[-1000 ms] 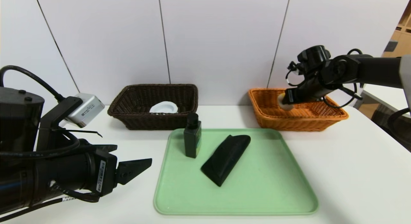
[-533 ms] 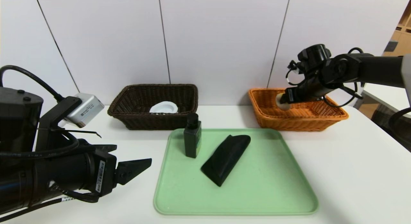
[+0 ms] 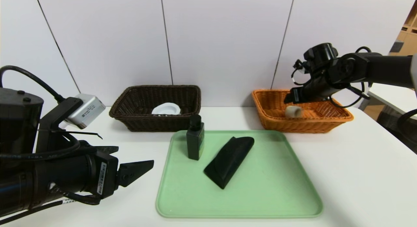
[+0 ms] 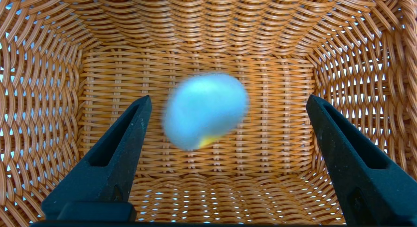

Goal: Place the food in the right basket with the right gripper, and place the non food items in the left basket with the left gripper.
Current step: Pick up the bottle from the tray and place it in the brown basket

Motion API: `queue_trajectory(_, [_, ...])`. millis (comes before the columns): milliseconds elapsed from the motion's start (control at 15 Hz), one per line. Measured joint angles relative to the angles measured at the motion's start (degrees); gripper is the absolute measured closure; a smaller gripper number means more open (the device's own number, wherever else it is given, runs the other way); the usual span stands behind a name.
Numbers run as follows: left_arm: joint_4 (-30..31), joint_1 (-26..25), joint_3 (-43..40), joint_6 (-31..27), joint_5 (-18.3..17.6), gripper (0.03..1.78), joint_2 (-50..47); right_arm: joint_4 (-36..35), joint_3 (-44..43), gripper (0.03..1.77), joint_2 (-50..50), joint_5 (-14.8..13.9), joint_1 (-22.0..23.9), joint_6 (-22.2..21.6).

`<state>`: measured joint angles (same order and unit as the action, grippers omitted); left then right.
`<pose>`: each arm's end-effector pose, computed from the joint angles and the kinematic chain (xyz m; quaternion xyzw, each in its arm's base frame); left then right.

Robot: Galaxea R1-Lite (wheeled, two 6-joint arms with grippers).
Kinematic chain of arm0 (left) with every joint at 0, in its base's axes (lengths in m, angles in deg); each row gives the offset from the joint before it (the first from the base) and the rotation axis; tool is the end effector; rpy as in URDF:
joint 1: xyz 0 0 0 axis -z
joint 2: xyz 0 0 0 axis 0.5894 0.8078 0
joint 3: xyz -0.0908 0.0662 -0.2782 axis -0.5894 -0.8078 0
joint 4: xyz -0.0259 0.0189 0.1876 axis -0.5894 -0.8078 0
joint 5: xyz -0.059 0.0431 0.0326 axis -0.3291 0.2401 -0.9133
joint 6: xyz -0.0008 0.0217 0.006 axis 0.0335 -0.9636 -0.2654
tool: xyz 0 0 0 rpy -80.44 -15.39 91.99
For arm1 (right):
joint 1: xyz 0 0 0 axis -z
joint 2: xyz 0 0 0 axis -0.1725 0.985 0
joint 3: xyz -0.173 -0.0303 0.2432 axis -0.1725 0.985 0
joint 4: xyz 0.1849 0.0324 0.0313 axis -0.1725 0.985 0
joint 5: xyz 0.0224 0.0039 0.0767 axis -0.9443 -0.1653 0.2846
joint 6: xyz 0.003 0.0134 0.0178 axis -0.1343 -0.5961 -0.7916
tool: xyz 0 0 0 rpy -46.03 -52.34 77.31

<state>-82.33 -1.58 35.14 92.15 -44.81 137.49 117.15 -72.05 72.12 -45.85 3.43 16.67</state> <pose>0.1450 -0.0977 0.2230 -0.0095 0.2573 -0.2265 0.9394 0.4367 0.0453 0.2024 -0.0621 0.3682 -0.0391 0.9269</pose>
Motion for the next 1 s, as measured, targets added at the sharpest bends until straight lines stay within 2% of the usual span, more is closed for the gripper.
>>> queue_trajectory(733, [0.05,0.0,0.11,-0.02,0.0,0.12,-0.02,0.6,0.67,0.11,-5.51,0.12,-0.99,0.06])
queue_trajectory(1000, [0.06,0.0,0.04,-0.02,0.06,0.12,-0.04,5.23,1.41,0.11,-11.02,0.44,-2.93,-0.11])
